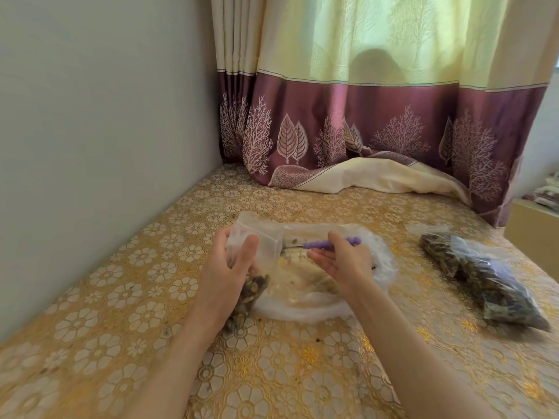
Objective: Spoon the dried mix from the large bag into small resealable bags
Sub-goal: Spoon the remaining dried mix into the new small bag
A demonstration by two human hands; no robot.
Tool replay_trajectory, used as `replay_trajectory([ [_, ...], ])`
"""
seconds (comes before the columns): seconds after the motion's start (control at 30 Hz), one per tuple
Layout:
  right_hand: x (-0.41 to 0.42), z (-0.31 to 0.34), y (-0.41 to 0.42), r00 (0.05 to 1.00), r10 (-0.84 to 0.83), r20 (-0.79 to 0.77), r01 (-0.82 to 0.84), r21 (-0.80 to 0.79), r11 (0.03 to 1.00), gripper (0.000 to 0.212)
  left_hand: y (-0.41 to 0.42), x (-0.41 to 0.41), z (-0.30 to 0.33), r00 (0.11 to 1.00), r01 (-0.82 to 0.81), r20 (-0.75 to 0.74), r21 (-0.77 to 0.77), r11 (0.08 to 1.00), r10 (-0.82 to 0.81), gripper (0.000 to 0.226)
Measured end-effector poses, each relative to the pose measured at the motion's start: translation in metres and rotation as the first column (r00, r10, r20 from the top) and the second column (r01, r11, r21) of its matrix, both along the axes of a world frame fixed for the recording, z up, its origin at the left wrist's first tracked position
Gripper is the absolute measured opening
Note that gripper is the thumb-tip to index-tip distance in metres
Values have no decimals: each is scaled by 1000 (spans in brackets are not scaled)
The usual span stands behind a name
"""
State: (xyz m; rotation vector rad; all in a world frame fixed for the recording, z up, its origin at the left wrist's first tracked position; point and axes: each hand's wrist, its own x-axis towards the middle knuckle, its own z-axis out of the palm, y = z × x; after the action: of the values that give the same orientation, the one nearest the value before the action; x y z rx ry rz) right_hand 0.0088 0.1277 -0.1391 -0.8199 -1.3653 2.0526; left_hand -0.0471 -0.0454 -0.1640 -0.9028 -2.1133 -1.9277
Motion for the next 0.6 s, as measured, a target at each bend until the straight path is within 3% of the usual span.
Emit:
replay_trajectory([
  [0.13, 10, 7, 3, 998, 28, -53, -36, -159, 987, 32, 1, 2, 2, 1000, -5, 5, -2, 1000, 5, 18],
  [0.23, 20, 14, 6, 998, 32, -49, -40, -180, 983, 31, 1, 3, 3, 1000, -2, 27, -25, 1000, 2, 25],
  [0.33, 31, 19, 11, 998, 63, 11, -61, -114, 992, 29, 0, 3, 4, 1000, -14, 5, -20, 1000, 14, 46],
  [0.47, 49, 33, 14, 996, 91, -8, -91, -2, 996, 35, -2, 1, 4, 999, -36, 11, -16, 999, 36, 107],
  [0.6, 63, 58, 11, 986, 141, -92, -131, 107, 986, 34, -4, 0, 4, 1000, -30, 4, -44, 999, 30, 111],
])
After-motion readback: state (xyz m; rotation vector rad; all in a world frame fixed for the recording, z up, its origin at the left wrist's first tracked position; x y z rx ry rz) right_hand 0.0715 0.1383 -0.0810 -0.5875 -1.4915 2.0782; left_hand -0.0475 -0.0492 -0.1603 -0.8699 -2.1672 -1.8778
